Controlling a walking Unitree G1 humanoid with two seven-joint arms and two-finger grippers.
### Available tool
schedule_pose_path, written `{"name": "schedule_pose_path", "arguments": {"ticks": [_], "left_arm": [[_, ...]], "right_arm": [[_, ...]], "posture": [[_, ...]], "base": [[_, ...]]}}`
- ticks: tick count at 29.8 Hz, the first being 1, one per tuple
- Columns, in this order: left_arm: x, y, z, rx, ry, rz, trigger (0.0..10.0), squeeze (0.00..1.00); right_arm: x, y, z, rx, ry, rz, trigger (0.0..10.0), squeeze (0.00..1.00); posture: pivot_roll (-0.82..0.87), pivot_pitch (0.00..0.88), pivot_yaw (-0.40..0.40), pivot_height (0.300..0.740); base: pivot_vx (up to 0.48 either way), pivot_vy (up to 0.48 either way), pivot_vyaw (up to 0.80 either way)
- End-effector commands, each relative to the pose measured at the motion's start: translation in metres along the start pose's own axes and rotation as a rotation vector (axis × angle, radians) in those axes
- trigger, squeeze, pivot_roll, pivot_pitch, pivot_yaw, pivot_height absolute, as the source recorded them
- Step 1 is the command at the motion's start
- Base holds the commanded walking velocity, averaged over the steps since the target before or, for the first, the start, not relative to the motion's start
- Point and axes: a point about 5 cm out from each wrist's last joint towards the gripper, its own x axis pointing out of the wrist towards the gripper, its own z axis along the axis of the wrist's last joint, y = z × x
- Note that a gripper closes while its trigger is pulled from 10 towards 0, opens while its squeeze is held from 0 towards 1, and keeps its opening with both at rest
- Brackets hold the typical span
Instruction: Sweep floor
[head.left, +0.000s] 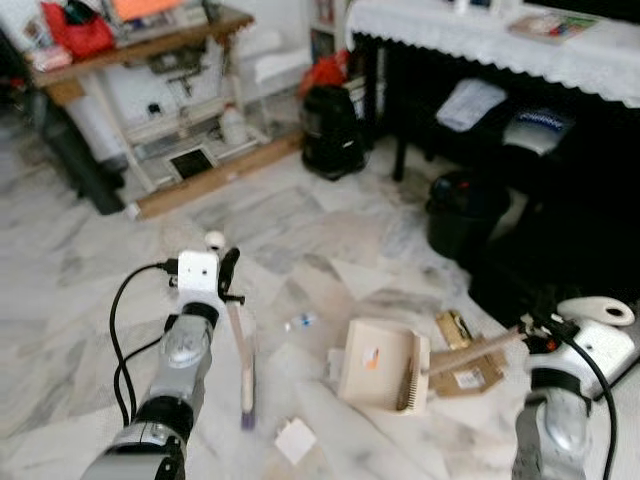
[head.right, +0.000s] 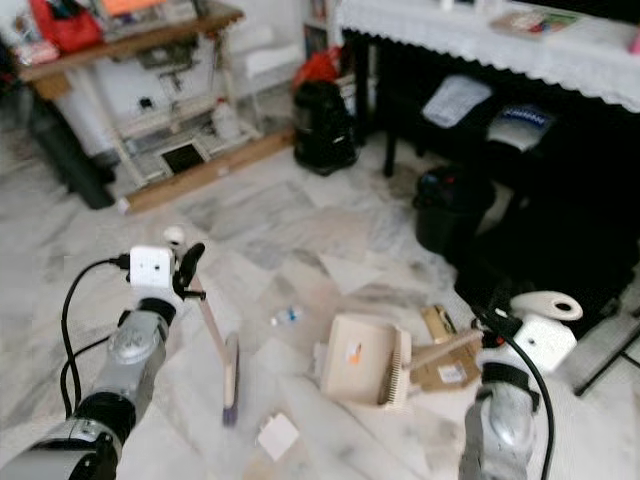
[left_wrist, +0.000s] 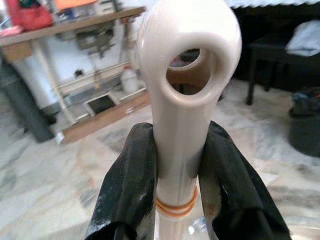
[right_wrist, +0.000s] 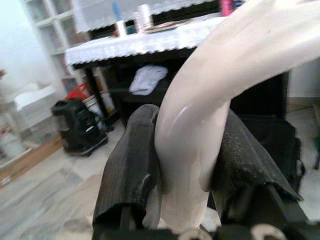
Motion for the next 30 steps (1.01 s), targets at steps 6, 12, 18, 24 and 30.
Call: {"name": "schedule_pose_path", "arguments": {"ticks": [6,12,18,24,30], "left_arm": [[0.0,0.003,0.008,0.001,-0.059,0.039,10.0,0.0],[0.002,-0.005,0.01,-0.005,-0.07,0.013,10.0,0.0],[0.006,-0.003,0.016,-0.001,-0.086,0.03,10.0,0.0],[0.002,0.004,0.012,0.002,-0.08,0.071,10.0,0.0],[-0.002,0.005,0.009,0.01,-0.075,0.066,10.0,0.0]], "right_arm": [[0.013,0.01,0.022,-0.017,-0.081,0.07,10.0,0.0],[0.018,0.011,0.031,-0.04,-0.104,0.1,10.0,0.0],[0.021,0.021,0.03,-0.037,-0.087,0.124,10.0,0.0],[0.02,0.025,0.026,-0.032,-0.063,0.14,10.0,0.0],[0.023,0.033,0.025,-0.019,-0.055,0.154,10.0,0.0]], "posture": [[-0.16,0.0,0.06,0.74],[-0.16,0.0,0.078,0.74],[-0.15,0.0,0.041,0.74],[-0.13,0.0,0.027,0.74],[-0.11,0.0,0.026,0.74]], "base": [[0.0,0.0,0.79],[0.0,0.0,0.79],[0.0,0.0,0.79],[0.0,0.0,0.79],[0.0,0.0,0.78]]}}
